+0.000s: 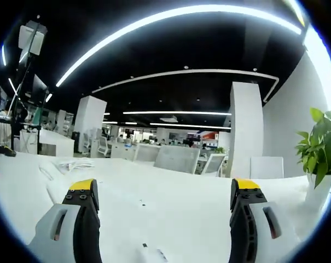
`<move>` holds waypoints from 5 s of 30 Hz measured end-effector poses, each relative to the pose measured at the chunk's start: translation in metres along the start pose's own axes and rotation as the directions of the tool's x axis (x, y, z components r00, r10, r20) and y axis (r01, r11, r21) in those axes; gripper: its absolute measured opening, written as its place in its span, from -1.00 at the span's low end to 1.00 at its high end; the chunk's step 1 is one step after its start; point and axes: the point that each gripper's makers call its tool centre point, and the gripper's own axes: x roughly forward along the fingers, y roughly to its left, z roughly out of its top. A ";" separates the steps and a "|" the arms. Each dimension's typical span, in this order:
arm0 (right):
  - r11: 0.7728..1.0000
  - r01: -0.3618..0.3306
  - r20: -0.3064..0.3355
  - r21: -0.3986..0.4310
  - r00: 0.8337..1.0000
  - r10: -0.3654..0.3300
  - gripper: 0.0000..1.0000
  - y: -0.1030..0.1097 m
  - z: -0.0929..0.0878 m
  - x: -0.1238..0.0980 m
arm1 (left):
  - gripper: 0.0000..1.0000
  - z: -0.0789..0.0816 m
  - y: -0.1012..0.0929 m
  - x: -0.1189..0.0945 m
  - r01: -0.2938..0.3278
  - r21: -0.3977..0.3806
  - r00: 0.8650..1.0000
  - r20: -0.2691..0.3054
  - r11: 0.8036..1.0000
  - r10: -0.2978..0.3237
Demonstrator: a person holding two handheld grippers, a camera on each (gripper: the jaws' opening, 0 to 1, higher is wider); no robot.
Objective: Straighten the power strip on the desk, plug the charger into it
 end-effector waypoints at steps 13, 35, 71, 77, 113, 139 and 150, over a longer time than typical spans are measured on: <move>1.000 -0.026 -0.015 -0.010 1.000 0.026 0.99 0.000 -0.014 0.000 | 0.99 -0.001 -0.004 0.002 0.010 0.000 1.000 -0.005 1.000 -0.010; 0.987 -0.162 -0.114 0.017 0.980 0.163 0.99 0.015 -0.057 -0.008 | 0.99 -0.001 -0.006 0.003 0.011 0.003 1.000 -0.012 1.000 -0.011; 0.961 -0.257 -0.268 0.097 0.924 0.274 0.93 0.025 -0.099 -0.016 | 0.99 -0.007 -0.011 0.004 0.024 -0.006 0.999 -0.027 1.000 -0.024; 0.953 -0.280 -0.314 0.113 0.900 0.302 0.84 0.029 -0.110 -0.018 | 0.99 -0.009 -0.010 0.004 0.023 -0.011 0.999 -0.032 1.000 -0.023; 0.958 -0.217 -0.414 0.185 0.867 0.276 0.38 0.033 -0.131 -0.026 | 0.99 -0.017 -0.008 -0.004 0.025 -0.020 0.999 -0.034 0.999 -0.026; 0.955 -0.222 -0.421 0.199 0.860 0.287 0.02 0.035 -0.143 -0.026 | 0.99 -0.018 -0.010 -0.005 0.026 -0.022 0.999 -0.032 0.999 -0.027; 0.951 -0.234 -0.411 0.204 0.861 0.300 -0.19 0.040 -0.144 -0.022 | 0.99 -0.016 -0.006 -0.005 0.022 -0.024 0.999 -0.030 0.999 -0.022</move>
